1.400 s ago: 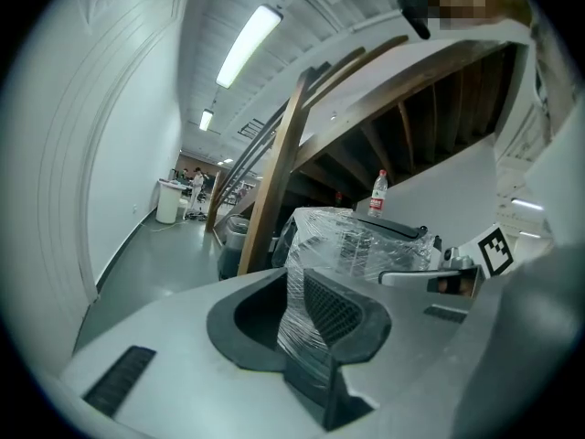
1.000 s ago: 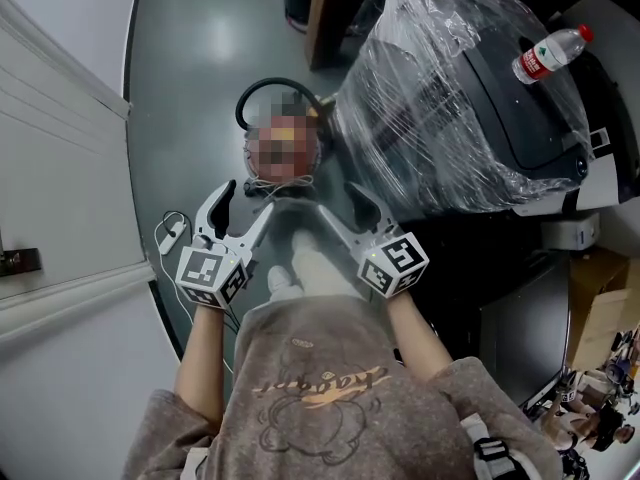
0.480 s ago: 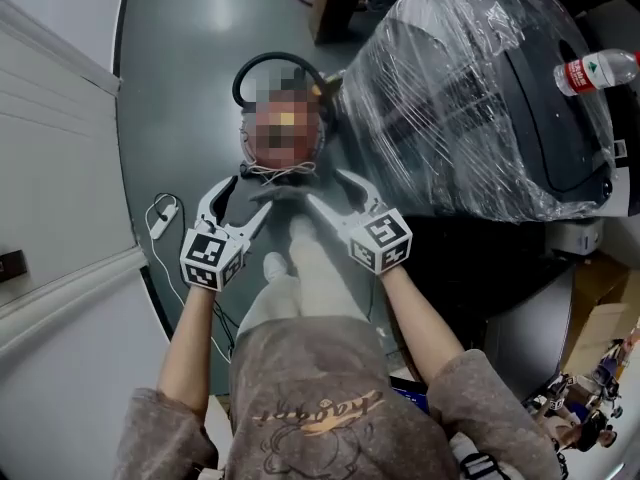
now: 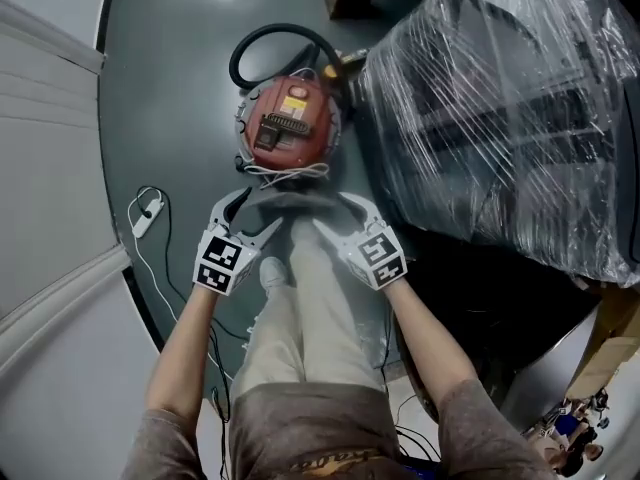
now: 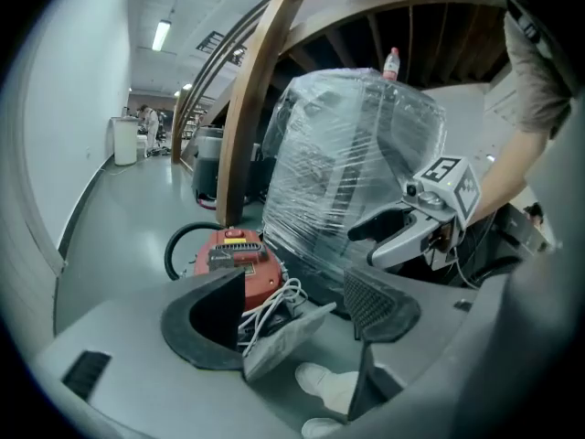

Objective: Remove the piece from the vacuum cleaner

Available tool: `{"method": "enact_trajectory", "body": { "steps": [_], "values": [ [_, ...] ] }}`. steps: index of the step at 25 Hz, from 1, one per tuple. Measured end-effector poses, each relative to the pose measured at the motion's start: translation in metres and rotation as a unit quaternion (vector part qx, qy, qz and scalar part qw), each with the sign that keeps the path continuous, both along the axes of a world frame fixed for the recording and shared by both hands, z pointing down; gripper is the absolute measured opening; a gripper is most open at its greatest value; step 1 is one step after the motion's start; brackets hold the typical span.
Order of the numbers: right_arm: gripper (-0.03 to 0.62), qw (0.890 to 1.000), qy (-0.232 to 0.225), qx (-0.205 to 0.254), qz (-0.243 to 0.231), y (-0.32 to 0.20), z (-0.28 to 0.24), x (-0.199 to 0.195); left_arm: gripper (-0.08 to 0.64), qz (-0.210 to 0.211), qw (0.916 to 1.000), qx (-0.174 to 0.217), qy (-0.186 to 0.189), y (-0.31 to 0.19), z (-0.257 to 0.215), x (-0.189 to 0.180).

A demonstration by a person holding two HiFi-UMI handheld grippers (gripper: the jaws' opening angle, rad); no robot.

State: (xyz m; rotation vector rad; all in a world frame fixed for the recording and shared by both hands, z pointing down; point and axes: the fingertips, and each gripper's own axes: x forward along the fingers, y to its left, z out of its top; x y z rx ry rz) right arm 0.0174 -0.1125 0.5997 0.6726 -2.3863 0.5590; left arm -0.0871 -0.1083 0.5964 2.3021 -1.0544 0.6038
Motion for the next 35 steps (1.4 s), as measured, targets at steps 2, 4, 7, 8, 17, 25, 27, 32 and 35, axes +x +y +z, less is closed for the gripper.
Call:
{"method": "enact_trajectory", "body": {
  "steps": [2,4,7,8,17,25,27,32,35],
  "values": [
    [0.244,1.0,0.011,-0.005,-0.012,-0.001,0.036,-0.001,0.311,0.008,0.9999,-0.008,-0.008,-0.006,0.036,0.004],
    [0.244,1.0,0.019,-0.013,-0.019,-0.001,0.068,0.0,0.311,0.02,0.9995,-0.019,-0.013,-0.008,0.069,0.009],
    [0.244,0.999,0.032,-0.027,-0.027,-0.001,0.111,-0.001,0.311,0.048,0.9979,-0.041,-0.018,-0.007,0.113,0.015],
    [0.242,0.998,0.037,-0.029,-0.033,-0.002,0.125,-0.002,0.312,0.058,0.9971,-0.045,-0.021,-0.007,0.125,0.017],
    [0.242,0.993,0.07,-0.031,-0.093,0.004,0.203,-0.008,0.311,0.134,0.9873,-0.061,-0.06,-0.001,0.195,0.026],
    [0.241,0.99,0.078,-0.028,-0.113,-0.002,0.215,-0.012,0.311,0.178,0.9777,-0.059,-0.094,-0.002,0.212,0.032],
    [0.21,0.988,0.088,-0.024,-0.125,-0.003,0.217,-0.013,0.287,0.19,0.9748,-0.052,-0.105,-0.001,0.214,0.034],
    [0.097,0.984,0.101,-0.017,-0.149,0.001,0.22,-0.016,0.183,0.206,0.9717,-0.053,-0.103,0.002,0.218,0.042],
    [0.079,0.984,0.099,-0.017,-0.149,0.001,0.222,-0.018,0.17,0.199,0.974,-0.061,-0.088,0.002,0.218,0.04]
  ]
}}
